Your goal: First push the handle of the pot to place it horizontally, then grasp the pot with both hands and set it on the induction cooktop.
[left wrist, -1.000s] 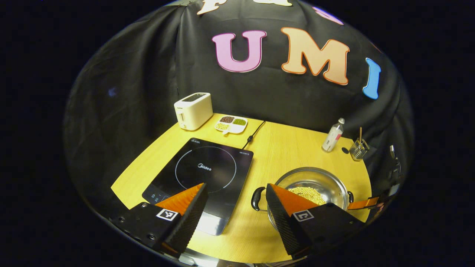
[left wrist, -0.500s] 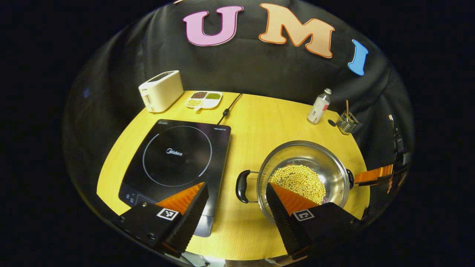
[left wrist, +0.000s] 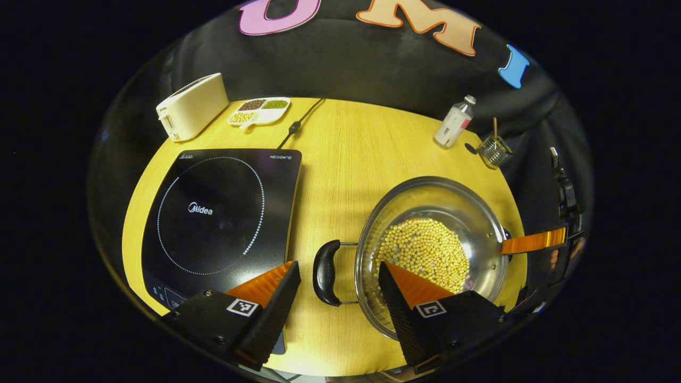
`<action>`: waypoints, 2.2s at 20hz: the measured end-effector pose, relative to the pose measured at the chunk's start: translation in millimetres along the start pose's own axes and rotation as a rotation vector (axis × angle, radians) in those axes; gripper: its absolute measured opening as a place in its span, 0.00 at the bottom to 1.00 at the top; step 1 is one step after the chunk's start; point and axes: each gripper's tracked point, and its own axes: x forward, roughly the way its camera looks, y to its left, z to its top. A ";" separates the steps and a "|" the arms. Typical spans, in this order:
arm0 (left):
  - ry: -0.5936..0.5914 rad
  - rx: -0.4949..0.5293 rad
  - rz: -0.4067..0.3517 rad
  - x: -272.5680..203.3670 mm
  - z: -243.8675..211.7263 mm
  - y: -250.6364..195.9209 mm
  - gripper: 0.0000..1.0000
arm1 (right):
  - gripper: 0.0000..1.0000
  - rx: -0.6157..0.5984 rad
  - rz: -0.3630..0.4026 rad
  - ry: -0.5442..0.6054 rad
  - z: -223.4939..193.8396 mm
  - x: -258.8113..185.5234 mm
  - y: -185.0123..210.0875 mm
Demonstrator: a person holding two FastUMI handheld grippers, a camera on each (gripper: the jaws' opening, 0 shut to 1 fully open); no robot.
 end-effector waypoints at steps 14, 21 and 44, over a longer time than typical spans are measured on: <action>0.201 -0.023 -0.029 34.9 -23.8 -2.3 0.75 | 0.63 -0.094 0.033 0.067 -1.9 42.1 3.4; 0.251 -0.066 -0.022 40.7 -27.8 2.8 0.65 | 0.50 -0.075 0.024 0.101 -3.2 44.3 1.0; 0.271 0.076 -0.196 -55.4 -44.0 2.7 0.61 | 0.54 0.009 -0.092 -0.024 -78.5 -45.0 36.8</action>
